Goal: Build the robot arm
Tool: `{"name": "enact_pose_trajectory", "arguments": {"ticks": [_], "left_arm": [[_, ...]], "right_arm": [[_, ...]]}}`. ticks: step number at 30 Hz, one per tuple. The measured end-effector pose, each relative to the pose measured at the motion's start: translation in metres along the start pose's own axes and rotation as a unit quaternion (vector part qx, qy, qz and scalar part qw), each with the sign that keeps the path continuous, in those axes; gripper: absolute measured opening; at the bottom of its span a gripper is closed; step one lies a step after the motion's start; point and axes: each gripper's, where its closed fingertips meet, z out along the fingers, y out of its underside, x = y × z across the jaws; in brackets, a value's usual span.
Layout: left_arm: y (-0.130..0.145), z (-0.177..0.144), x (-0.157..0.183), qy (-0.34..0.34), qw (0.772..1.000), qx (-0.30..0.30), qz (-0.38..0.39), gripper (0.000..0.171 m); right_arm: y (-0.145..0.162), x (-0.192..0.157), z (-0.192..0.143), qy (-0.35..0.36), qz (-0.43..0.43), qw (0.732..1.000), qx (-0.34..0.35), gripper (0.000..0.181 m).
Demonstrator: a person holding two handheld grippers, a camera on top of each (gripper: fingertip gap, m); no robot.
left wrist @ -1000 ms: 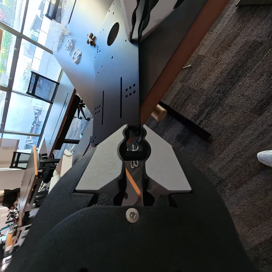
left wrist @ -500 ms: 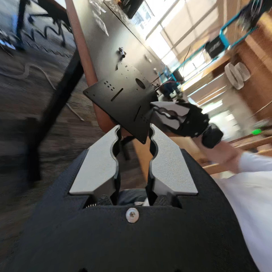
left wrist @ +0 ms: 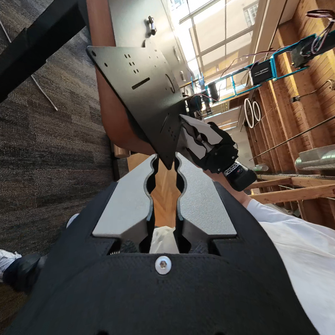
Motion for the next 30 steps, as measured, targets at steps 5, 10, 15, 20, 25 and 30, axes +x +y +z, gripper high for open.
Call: {"name": "enact_pose_trajectory", "arguments": {"ticks": [5,10,15,20,25,30], "left_arm": [[0.002,0.002,-0.011,-0.039,0.999,-0.017,0.021,0.012],[-0.003,0.008,-0.02,-0.056,0.998,-0.031,0.025,0.014],[-0.047,0.0,-0.038,-0.063,0.998,-0.003,0.02,0.027],[-0.063,0.02,-0.041,0.005,0.998,-0.043,-0.034,0.018],[-0.072,0.025,-0.043,0.046,0.997,-0.019,-0.056,0.005],[-0.075,0.024,-0.042,0.063,0.994,0.002,-0.092,0.001]], "right_arm": [[-0.001,-0.005,0.003,-0.034,0.003,0.999,-0.018,0.007],[-0.002,-0.006,0.003,-0.063,-0.035,0.997,-0.036,0.008],[-0.003,-0.006,0.004,-0.061,-0.045,0.997,-0.034,0.007],[-0.003,-0.004,0.006,-0.057,-0.046,0.997,-0.036,0.007],[-0.002,-0.003,0.007,-0.067,-0.056,0.995,-0.048,0.009],[0.002,-0.002,-0.003,-0.12,-0.029,0.989,-0.083,0.02]]}}
